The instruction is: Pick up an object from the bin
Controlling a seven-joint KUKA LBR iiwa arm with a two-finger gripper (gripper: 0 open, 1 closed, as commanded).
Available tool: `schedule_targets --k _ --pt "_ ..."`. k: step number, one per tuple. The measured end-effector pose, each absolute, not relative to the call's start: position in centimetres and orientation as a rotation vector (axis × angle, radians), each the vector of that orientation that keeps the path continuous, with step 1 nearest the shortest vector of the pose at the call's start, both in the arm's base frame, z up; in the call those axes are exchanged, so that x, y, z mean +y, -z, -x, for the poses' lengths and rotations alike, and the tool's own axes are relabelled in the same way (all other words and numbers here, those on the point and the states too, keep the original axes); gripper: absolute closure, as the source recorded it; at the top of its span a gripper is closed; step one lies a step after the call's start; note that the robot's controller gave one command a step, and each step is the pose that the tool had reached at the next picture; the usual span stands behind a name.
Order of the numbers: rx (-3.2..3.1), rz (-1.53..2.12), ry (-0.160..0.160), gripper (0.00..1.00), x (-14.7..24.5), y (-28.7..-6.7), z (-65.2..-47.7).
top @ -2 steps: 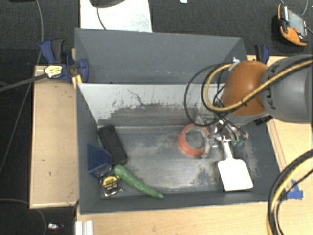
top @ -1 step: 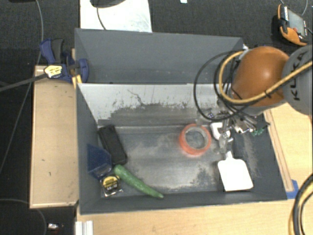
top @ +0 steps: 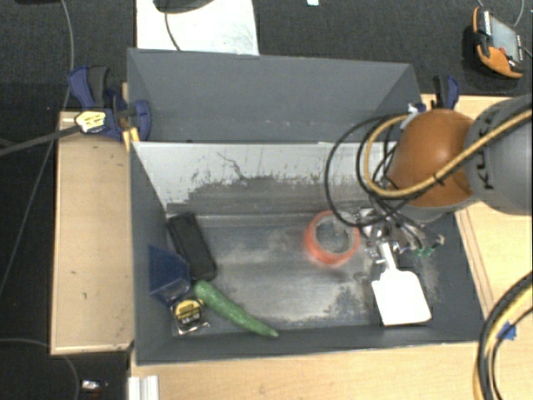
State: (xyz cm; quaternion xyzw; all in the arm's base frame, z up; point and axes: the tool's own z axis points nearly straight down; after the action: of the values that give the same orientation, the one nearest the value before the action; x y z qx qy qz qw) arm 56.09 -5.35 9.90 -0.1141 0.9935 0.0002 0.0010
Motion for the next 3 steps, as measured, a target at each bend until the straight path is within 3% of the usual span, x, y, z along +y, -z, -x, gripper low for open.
schedule_targets --k 1,2,3 --pt "3.098 0.383 0.004 0.00 -4.3 -7.1 -56.3" --pt "2.983 0.944 0.006 1.00 -4.6 -7.0 -58.2" --pt "2.983 0.944 0.006 1.00 -4.6 -7.0 -58.2"
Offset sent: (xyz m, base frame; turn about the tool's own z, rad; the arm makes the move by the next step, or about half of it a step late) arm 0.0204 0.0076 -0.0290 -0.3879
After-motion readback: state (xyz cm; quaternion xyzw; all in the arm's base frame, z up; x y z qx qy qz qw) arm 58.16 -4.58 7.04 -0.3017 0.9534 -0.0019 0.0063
